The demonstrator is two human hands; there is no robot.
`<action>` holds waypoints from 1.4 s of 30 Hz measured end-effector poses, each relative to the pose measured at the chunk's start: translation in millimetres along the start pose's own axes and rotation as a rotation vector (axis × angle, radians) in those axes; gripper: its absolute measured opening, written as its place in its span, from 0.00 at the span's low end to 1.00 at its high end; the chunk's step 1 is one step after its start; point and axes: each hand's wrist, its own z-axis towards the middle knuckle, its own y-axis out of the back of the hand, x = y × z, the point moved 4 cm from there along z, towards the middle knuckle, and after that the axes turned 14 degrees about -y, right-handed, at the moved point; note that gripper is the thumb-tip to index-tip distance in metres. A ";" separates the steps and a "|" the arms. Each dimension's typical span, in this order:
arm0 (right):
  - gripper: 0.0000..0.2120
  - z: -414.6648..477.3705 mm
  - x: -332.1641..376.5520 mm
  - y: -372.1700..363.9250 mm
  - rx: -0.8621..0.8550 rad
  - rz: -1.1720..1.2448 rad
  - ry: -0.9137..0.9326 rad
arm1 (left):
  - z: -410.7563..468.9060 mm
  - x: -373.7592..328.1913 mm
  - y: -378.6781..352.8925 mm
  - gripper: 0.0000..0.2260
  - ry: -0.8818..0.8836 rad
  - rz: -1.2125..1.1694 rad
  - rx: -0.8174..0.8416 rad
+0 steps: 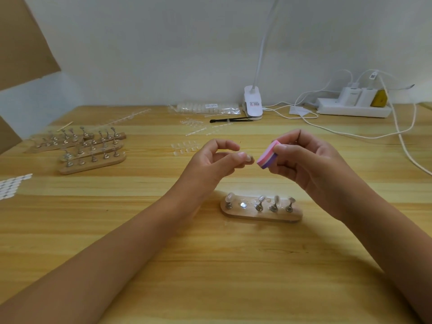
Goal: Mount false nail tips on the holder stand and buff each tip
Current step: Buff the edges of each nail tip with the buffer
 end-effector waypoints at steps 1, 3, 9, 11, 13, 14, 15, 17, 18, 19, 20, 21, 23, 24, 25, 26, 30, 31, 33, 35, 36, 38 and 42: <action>0.14 0.5 0.2 1.6 -0.013 0.006 -0.009 | 0.8 -0.9 0.7 0.07 0.008 0.049 0.036; 0.15 1.4 0.0 4.0 -0.029 0.009 -0.023 | 1.8 -2.9 1.7 0.06 0.013 0.145 0.118; 0.16 3.2 -5.3 1.8 -0.025 -0.063 -0.059 | -0.4 -1.5 0.7 0.01 0.077 0.413 0.344; 0.16 3.5 -6.0 1.6 -0.024 -0.078 -0.071 | -0.7 1.7 1.7 0.01 0.129 0.479 0.401; 0.17 3.7 -6.1 2.2 -0.025 -0.089 -0.076 | -0.6 3.7 2.9 0.02 0.149 0.504 0.431; 0.17 3.8 -6.0 2.4 -0.024 -0.093 -0.076 | -0.5 3.8 3.6 0.02 0.151 0.506 0.435; 0.16 3.7 -5.9 2.6 -0.022 -0.096 -0.076 | -0.2 3.6 3.8 0.02 0.150 0.507 0.438; 0.16 3.6 -5.9 2.8 -0.021 -0.098 -0.080 | -0.1 3.5 3.9 0.03 0.153 0.525 0.443; 0.16 3.5 -5.8 2.9 -0.023 -0.100 -0.084 | 0.0 4.4 4.1 0.03 0.157 0.537 0.440; 0.16 3.4 -5.6 2.9 -0.025 -0.104 -0.087 | 0.0 5.8 4.6 0.03 0.160 0.548 0.437; 0.16 3.5 -5.5 2.8 -0.026 -0.109 -0.089 | 0.0 6.7 5.0 0.03 0.162 0.557 0.434; 0.16 3.3 -5.5 2.8 -0.026 -0.114 -0.090 | -0.1 7.3 5.1 0.03 0.160 0.562 0.434; 0.16 3.1 -5.3 2.8 -0.029 -0.116 -0.091 | -0.5 7.2 5.0 0.03 0.156 0.564 0.435; 0.16 3.0 -5.3 3.0 -0.030 -0.113 -0.091 | -0.9 6.9 4.8 0.04 0.154 0.563 0.435; 0.16 2.9 -5.2 3.0 -0.030 -0.106 -0.089 | -1.2 5.9 3.7 0.06 0.148 0.563 0.435; 0.17 2.8 -5.0 3.1 -0.029 -0.093 -0.086 | -1.7 4.3 2.3 0.08 0.137 0.567 0.431; 0.16 2.8 -3.7 5.1 -0.037 -0.050 -0.071 | -4.3 3.9 -3.4 0.11 0.071 0.511 0.416; 0.16 2.7 -3.1 5.6 -0.041 -0.040 -0.067 | -5.5 4.3 -5.2 0.11 0.045 0.529 0.430; 0.16 2.6 -2.0 6.7 -0.047 -0.020 -0.057 | -8.6 5.9 -9.5 0.13 -0.051 0.656 0.500; 0.16 2.7 -1.8 7.5 -0.050 -0.011 -0.051 | -12.1 6.1 -15.3 0.13 -0.162 0.792 0.559; 0.16 2.5 -1.9 7.5 -0.050 -0.012 -0.051 | -13.4 5.6 -17.8 0.11 -0.207 0.838 0.566; 0.15 3.0 -3.3 7.5 -0.051 -0.023 -0.056 | -14.9 5.0 -21.3 0.10 -0.273 0.862 0.542; 0.16 4.0 -6.1 5.0 -0.063 -0.058 -0.065 | -17.2 -0.5 -25.6 0.07 -0.491 0.920 0.479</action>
